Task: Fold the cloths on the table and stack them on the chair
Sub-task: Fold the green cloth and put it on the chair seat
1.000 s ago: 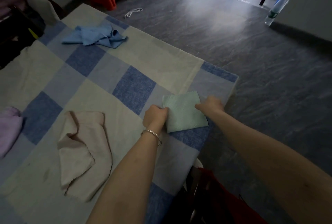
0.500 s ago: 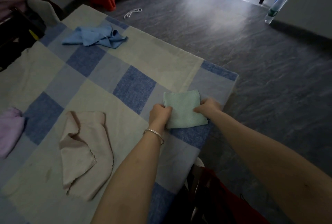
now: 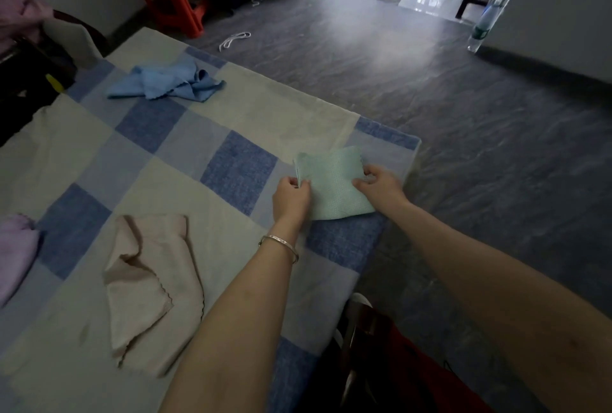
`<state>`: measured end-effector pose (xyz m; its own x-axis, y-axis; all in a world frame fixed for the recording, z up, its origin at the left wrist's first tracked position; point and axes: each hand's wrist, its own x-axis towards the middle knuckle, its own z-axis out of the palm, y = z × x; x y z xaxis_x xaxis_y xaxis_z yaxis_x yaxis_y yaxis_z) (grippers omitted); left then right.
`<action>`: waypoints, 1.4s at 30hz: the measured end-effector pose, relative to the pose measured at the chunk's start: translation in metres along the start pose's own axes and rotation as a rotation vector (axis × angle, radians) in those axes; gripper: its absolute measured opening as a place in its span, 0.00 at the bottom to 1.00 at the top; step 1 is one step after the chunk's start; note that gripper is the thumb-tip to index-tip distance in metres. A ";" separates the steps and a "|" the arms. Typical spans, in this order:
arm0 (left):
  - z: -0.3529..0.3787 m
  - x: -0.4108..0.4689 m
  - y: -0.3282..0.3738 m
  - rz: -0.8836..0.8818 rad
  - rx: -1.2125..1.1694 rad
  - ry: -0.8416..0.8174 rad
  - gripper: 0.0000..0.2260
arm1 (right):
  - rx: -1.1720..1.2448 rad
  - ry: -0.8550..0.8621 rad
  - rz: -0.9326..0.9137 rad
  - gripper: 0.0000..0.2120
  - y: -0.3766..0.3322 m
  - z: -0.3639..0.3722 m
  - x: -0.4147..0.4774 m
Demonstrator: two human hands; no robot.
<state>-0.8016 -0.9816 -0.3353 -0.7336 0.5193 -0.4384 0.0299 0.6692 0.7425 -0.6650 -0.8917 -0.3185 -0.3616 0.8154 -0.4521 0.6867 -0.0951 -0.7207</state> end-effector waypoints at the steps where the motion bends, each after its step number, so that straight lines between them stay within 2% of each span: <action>1: 0.001 -0.002 0.003 0.007 -0.011 -0.003 0.12 | 0.025 0.017 -0.008 0.16 0.001 -0.003 -0.003; 7: 0.012 -0.012 0.025 0.072 -0.074 -0.039 0.06 | 0.119 0.084 -0.057 0.15 0.003 -0.030 -0.014; 11: 0.030 -0.015 0.049 0.128 -0.107 -0.116 0.07 | 0.157 0.120 -0.094 0.03 0.011 -0.056 -0.004; 13: 0.043 -0.014 0.062 0.156 -0.098 -0.124 0.07 | 0.156 0.129 -0.104 0.09 0.017 -0.071 0.005; 18: 0.081 -0.016 0.097 0.176 -0.069 -0.120 0.06 | 0.146 0.154 -0.117 0.11 0.034 -0.117 0.028; 22: 0.115 -0.020 0.127 0.178 -0.074 -0.127 0.07 | 0.147 0.118 -0.127 0.05 0.043 -0.162 0.046; 26: 0.150 -0.022 0.157 0.190 -0.081 -0.114 0.13 | 0.179 0.079 -0.133 0.08 0.051 -0.204 0.064; 37: 0.215 -0.012 0.214 0.167 -0.157 -0.118 0.11 | 0.274 0.090 -0.108 0.08 0.066 -0.271 0.107; 42: 0.231 0.005 0.237 0.187 -0.148 -0.137 0.07 | 0.291 0.118 -0.097 0.09 0.060 -0.285 0.132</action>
<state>-0.6420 -0.6974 -0.2783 -0.6258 0.7001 -0.3438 0.0491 0.4753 0.8784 -0.4919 -0.6265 -0.2713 -0.3292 0.8875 -0.3224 0.4378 -0.1590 -0.8849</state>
